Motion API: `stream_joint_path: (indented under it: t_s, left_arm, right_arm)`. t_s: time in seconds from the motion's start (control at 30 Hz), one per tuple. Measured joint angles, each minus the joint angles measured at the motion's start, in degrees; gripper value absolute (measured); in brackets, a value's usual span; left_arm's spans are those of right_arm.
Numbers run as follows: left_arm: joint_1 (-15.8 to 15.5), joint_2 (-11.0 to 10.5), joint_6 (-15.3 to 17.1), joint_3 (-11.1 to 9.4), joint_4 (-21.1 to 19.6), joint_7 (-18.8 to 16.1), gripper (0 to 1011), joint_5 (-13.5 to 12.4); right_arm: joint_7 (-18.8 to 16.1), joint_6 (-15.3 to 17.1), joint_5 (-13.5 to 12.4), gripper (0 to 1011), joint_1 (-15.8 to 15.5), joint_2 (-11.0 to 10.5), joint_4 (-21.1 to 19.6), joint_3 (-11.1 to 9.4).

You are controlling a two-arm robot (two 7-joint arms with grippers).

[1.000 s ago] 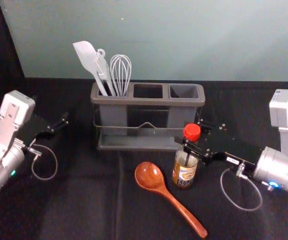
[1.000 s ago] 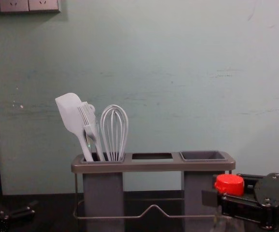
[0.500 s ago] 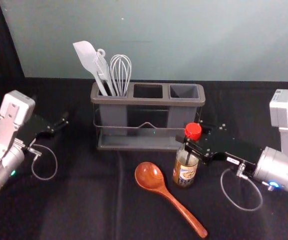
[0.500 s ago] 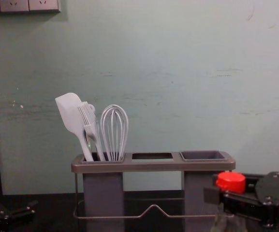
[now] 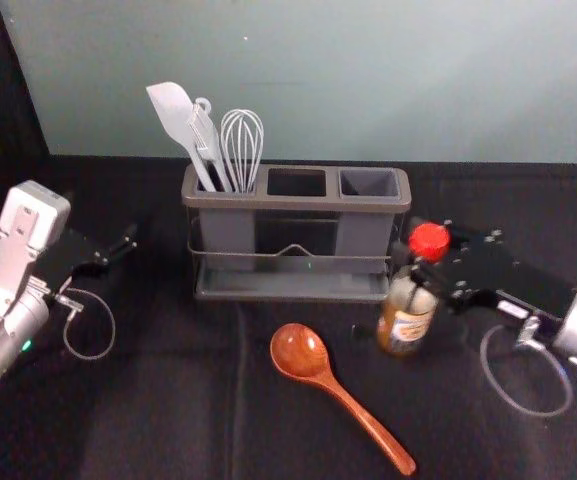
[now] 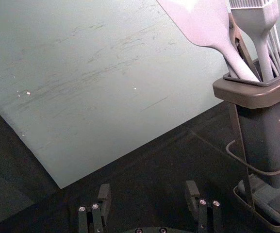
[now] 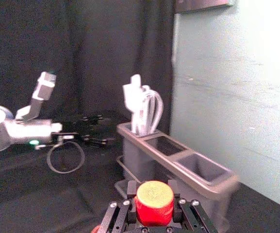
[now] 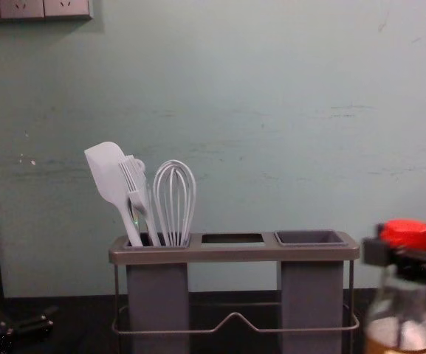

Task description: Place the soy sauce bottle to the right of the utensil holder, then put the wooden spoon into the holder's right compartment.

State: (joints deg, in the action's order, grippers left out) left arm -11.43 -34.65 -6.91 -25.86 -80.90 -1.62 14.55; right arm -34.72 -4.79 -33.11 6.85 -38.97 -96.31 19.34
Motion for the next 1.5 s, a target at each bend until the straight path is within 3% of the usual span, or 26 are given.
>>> stream_joint_path:
  t_s: [0.13,0.27,0.47,0.7,1.1,1.5]
  left_arm:
    - [0.0,0.0,0.0,0.0,0.0,0.0,1005,0.0]
    - [0.0,0.0,0.0,0.0,0.0,0.0,1005,0.0]
    - [0.0,0.0,0.0,0.0,0.0,0.0,1005,0.0]
    - [0.0,0.0,0.0,0.0,0.0,0.0,1005,0.0]
    - [0.0,0.0,0.0,0.0,0.0,0.0,1005,0.0]
    - [0.0,0.0,0.0,0.0,0.0,0.0,1005,0.0]
  right_arm:
    - [2.2,-0.5,-0.8,382,-3.4,-1.7,-1.6,-3.7]
    - [3.2,-0.8,-1.4,382,-5.0,-2.2,-1.6,-6.0]
    - [5.6,-1.1,-1.4,382,-5.0,-0.7,2.1,-9.1]
    - [6.3,-1.0,0.8,382,-0.6,2.1,7.0,-8.6]
    - [5.8,-0.1,4.3,382,8.9,8.4,16.1,-5.0]
    - [5.5,-0.2,5.7,382,12.7,11.9,20.9,-3.5]
